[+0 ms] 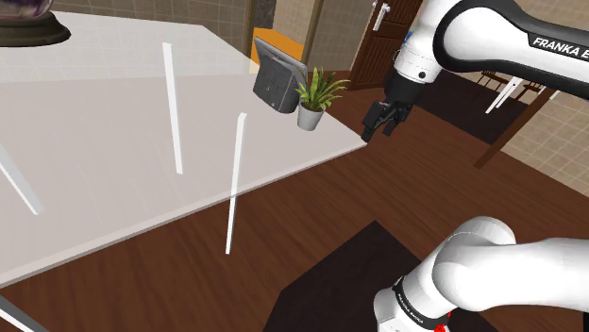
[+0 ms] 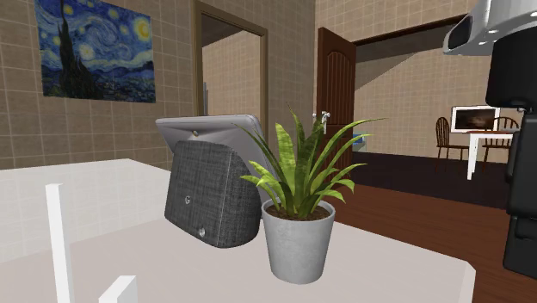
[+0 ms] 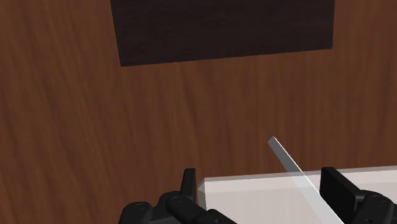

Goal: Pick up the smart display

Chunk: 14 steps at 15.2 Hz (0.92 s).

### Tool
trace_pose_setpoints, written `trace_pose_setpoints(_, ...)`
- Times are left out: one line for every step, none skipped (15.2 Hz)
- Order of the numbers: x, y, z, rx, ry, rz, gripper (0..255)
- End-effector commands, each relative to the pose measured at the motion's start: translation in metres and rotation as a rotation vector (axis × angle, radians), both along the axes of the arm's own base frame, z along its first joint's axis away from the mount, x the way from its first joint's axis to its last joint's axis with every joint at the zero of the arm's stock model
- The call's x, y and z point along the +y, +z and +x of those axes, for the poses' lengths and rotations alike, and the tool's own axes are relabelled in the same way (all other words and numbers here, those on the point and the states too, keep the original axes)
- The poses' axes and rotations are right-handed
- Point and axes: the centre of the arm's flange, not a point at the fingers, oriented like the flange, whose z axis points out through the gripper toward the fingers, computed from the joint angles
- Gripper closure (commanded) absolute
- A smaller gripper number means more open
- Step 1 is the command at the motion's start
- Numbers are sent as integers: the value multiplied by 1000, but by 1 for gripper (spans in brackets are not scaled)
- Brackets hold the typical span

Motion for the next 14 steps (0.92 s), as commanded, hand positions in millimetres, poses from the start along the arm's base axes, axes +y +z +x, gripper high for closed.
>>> trace_pose_setpoints(0, 0, 0, 0, 0, 0, 0)
trace_pose_setpoints(6, 6, 12, 2, 7, -18, 0)
trace_pose_setpoints(12, 13, 23, 5, 15, -36, 0)
trace_pose_setpoints(18, 19, 35, 7, 22, -54, 0)
trace_pose_setpoints(24, 24, 46, 10, 29, -71, 0)
trace_pose_setpoints(30, 30, 57, 12, 37, -89, 0)
trace_pose_setpoints(37, 36, 69, 15, 44, -107, 0)
trace_pose_setpoints(44, 41, 80, 17, 51, -125, 0)
trace_pose_setpoints(51, 47, 92, 19, 59, -143, 0)
trace_pose_setpoints(58, 52, 103, 22, 66, -161, 0)
trace_pose_setpoints(66, 57, 114, 24, 74, -178, 0)
trace_pose_setpoints(73, 62, 125, 27, 81, -196, 0)
trace_pose_setpoints(81, 66, 136, 29, 88, -214, 0)
trace_pose_setpoints(89, 71, 148, 32, 96, -232, 0)
